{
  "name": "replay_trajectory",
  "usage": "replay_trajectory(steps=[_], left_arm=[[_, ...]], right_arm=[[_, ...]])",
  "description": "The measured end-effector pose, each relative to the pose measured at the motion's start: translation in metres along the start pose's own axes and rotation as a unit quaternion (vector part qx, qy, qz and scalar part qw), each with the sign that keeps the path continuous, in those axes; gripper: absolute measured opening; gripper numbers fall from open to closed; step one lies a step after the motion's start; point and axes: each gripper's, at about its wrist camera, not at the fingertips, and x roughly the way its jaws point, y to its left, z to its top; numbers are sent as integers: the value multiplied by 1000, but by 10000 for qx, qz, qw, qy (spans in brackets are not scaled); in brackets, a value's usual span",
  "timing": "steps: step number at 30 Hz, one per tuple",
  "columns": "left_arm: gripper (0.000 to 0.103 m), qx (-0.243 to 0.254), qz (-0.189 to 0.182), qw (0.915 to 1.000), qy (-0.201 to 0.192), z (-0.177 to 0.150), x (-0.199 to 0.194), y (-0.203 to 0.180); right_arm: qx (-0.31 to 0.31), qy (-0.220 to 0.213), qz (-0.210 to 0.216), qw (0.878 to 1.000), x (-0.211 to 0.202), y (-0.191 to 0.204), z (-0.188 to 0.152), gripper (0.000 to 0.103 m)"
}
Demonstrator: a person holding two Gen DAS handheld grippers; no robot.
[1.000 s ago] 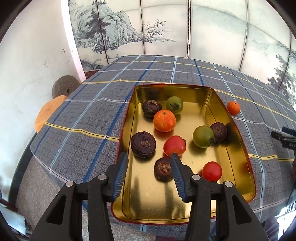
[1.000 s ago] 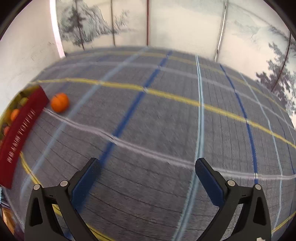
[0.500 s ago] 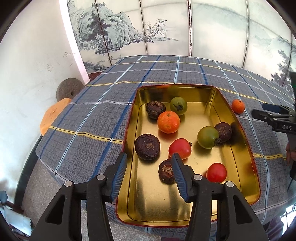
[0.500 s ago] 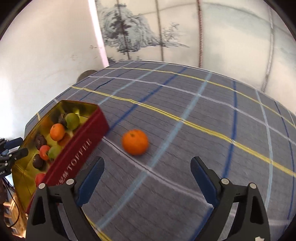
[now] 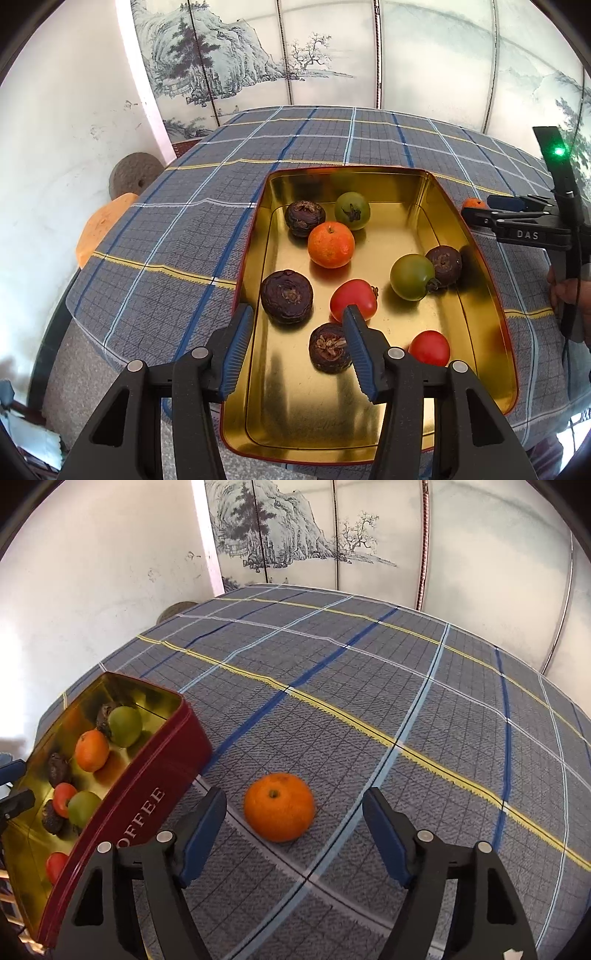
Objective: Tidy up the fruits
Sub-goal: 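Grasp the tangerine on the cloth with the right gripper, then carry the tangerine with the right gripper into the tray and release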
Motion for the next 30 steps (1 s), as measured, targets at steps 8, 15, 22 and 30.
replay_trajectory(steps=[8,15,22,30], left_arm=[[52,12,11,10000,20,2,1,-1],[52,-56,59,10000,8,0,-2,2],[52,-101,92,9999,-23,-4,-10,5],[53,-109,124,9998,-75,-9,-21,4]], right_arm=[[-139,180,-75,9997,10,4,3,45],[247,49,-71,9997,-1,-7,-4,33],[352,-50,-41,9994,-29,1,-31,33],[486,-174,57,9987,-64,5,-55,33]])
